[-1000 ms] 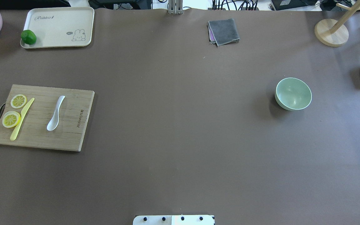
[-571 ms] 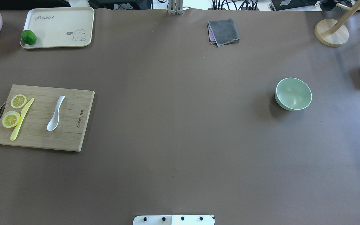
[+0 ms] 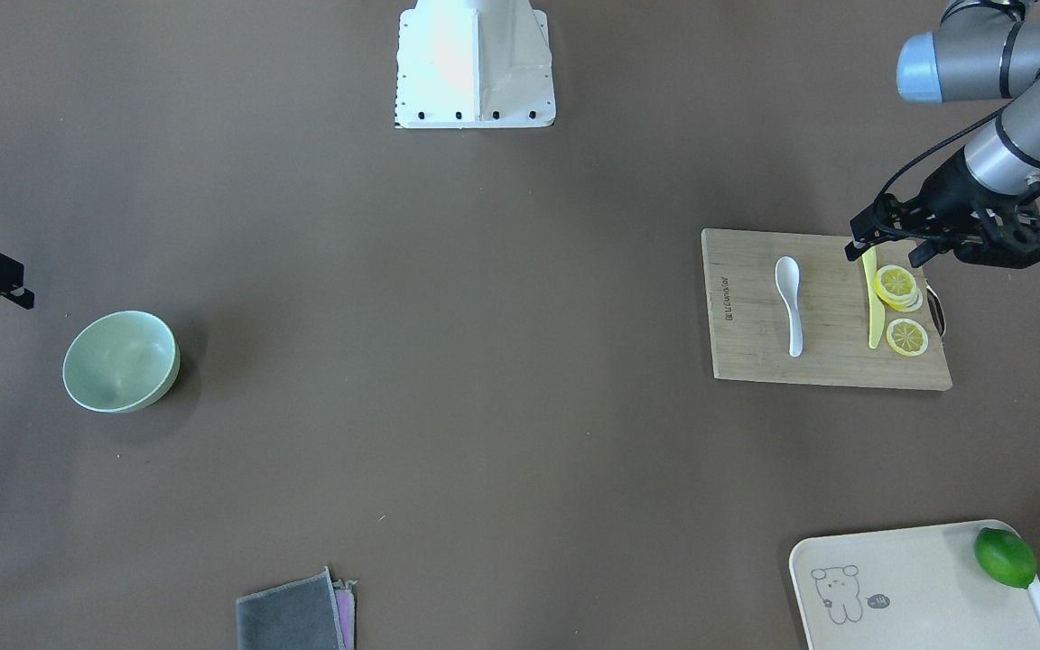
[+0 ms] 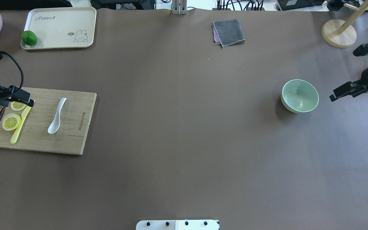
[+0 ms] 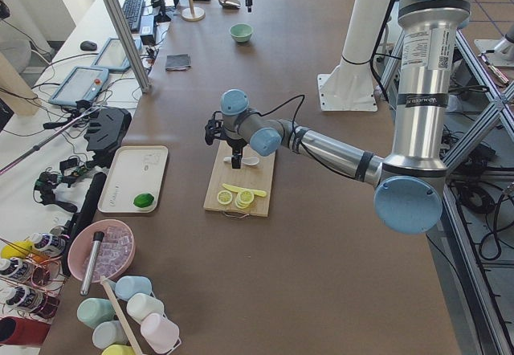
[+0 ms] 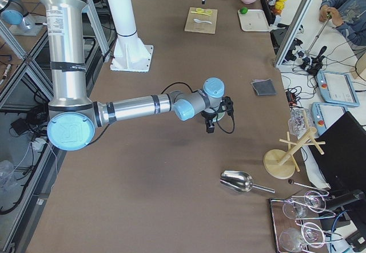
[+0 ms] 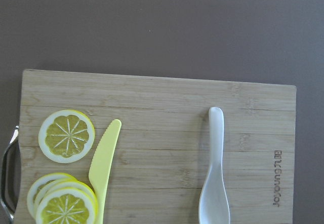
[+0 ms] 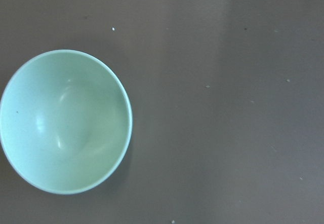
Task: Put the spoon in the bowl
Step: 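Move left gripper over the white spoon while right gripper reaches the bowl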
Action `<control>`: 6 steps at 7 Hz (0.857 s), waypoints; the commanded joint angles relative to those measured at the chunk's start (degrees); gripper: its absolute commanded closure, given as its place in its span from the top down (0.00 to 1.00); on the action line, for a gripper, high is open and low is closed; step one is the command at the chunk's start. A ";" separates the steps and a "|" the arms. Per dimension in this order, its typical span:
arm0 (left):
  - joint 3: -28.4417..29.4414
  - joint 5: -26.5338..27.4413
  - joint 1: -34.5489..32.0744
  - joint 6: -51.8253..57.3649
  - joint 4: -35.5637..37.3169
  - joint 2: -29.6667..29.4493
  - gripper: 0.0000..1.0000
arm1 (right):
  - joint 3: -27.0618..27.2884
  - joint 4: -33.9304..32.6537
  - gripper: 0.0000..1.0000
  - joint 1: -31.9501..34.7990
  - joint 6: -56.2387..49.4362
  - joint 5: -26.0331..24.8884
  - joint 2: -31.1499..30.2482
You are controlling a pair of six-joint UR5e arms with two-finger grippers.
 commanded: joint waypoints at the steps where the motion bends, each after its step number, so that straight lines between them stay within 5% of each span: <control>1: 0.31 1.94 1.69 -1.77 -0.90 -0.33 0.97 | -8.68 4.78 1.00 -2.08 1.09 -0.08 5.41; 3: -0.04 1.94 2.22 -2.64 -1.25 -0.33 0.97 | -12.14 7.10 0.93 -3.82 7.40 -0.25 7.88; 4: 0.40 1.94 2.48 -2.56 -1.77 -0.25 0.97 | -12.24 7.10 0.54 -4.10 7.43 -0.08 7.71; 5: 0.57 1.94 2.57 -2.56 -1.78 -0.25 0.97 | -12.06 7.10 0.01 -4.36 7.51 0.10 7.71; 6: 1.18 2.11 3.79 -2.56 -1.69 -0.25 0.97 | -11.02 7.10 0.00 -4.36 8.99 0.53 7.88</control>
